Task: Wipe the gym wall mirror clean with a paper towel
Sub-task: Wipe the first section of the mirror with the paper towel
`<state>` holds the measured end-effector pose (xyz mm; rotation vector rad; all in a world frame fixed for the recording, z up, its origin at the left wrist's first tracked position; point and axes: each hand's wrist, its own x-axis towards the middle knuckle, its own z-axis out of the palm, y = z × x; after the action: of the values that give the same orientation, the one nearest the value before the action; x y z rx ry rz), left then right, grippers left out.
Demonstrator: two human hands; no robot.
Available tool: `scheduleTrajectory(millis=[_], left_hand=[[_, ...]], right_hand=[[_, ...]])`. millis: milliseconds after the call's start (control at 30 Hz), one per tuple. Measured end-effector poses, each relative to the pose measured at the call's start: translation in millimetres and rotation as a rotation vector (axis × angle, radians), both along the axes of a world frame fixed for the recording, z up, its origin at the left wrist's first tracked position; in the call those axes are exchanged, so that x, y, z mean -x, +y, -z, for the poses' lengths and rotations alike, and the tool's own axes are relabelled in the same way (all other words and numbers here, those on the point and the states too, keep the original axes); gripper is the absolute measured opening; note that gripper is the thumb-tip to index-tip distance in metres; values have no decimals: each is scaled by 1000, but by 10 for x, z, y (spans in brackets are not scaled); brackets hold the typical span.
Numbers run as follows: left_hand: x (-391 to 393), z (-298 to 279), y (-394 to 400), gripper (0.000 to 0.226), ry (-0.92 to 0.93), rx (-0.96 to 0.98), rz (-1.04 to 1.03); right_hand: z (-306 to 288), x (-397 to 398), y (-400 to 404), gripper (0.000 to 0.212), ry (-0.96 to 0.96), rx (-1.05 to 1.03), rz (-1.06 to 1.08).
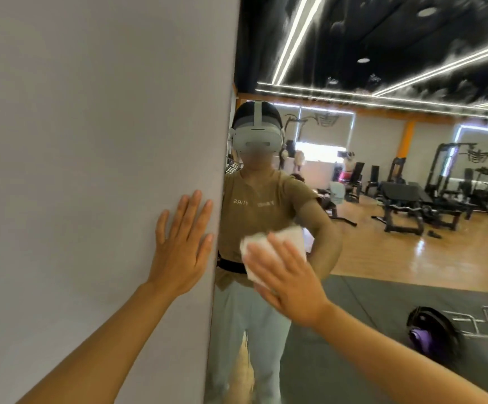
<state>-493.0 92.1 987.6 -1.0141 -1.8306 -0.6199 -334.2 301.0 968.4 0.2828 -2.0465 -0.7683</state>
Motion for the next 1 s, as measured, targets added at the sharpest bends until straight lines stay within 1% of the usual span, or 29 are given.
scheduleTrajectory(millis=[33, 100, 167, 233, 267, 333, 433, 500, 567, 633, 700, 800, 867, 933, 1000], left_hand=[[22, 2, -1, 63, 12, 8, 0], [63, 18, -3, 63, 42, 16, -2], [107, 44, -12, 63, 68, 17, -4], [134, 79, -20, 64, 88, 12, -3], [140, 84, -18, 63, 97, 7, -4], [142, 74, -5, 61, 111, 1, -7], [141, 68, 0, 60, 117, 0, -4], [145, 75, -2, 61, 107, -5, 8], [133, 77, -2, 62, 98, -7, 20], [135, 79, -20, 62, 102, -1, 15], [149, 91, -46, 61, 113, 8, 2], [166, 108, -66, 60, 129, 15, 4], [178, 111, -64, 60, 131, 22, 9], [186, 112, -66, 60, 134, 38, 13], [190, 110, -75, 59, 141, 44, 13]], right_hand=[[157, -37, 38, 61, -42, -71, 27], [163, -77, 96, 60, -78, -160, 31], [-83, -58, 147, 54, -113, -231, 11], [-481, -11, 144, 49, -100, -241, 4], [-735, 23, 130, 47, -50, -205, 1], [-1333, 101, 73, 46, 110, -77, 7], [-2155, 197, -80, 48, 393, 247, 6], [-2422, 256, -169, 52, 512, 416, 15], [-2387, 333, -246, 53, 557, 449, 32], [-2115, 396, -322, 52, 519, 396, 33], [-1676, 430, -392, 53, 390, 267, -7], [-886, 385, -422, 54, 98, 93, -79], [-468, 308, -367, 55, -66, -24, -66], [-300, 246, -269, 57, -127, -158, -27], [-400, 230, -190, 57, -149, -261, -12]])
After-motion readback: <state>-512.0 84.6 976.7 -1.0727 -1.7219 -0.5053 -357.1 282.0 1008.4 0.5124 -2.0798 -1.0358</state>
